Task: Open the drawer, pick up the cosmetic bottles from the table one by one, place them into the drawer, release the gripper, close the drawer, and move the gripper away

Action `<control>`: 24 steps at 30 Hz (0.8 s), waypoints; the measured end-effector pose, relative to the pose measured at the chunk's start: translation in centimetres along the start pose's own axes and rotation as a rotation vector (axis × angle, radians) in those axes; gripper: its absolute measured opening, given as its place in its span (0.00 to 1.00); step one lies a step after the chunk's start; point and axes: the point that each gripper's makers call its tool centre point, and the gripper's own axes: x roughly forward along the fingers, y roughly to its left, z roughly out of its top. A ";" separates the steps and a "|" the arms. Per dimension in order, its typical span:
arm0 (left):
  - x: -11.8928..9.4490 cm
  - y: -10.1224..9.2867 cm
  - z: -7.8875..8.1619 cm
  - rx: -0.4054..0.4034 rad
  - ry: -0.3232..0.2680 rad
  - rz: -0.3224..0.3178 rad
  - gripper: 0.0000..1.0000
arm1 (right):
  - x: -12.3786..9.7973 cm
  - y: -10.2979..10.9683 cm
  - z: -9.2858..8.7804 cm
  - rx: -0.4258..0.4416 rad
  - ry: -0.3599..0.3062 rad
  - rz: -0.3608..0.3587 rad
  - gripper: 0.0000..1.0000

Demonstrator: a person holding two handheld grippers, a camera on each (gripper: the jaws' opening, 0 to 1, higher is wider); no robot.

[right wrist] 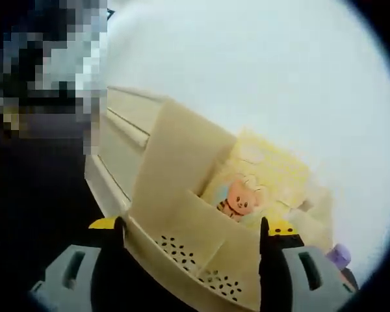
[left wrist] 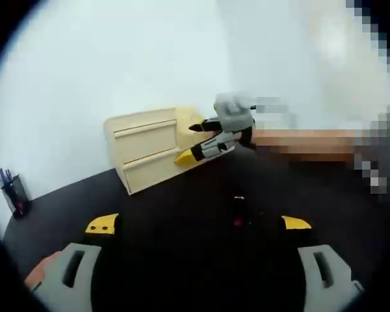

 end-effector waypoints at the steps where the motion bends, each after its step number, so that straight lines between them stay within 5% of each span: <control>1: 0.0 0.0 0.0 0.000 0.000 0.000 0.93 | -0.1 0.0 0.0 0.000 -0.001 -0.001 0.82; 13: 0.1 -0.1 -0.1 -0.010 -0.008 -0.010 0.91 | -0.3 0.4 0.1 -0.032 0.008 -0.005 0.82; 16: 0.0 0.1 -0.4 -0.010 0.001 -0.006 0.91 | -0.9 0.2 -0.1 -0.109 0.023 -0.015 0.82; 24: -0.7 0.1 0.3 -0.033 -0.029 -0.002 0.87 | -4.9 -1.2 1.7 0.056 -0.073 0.029 0.70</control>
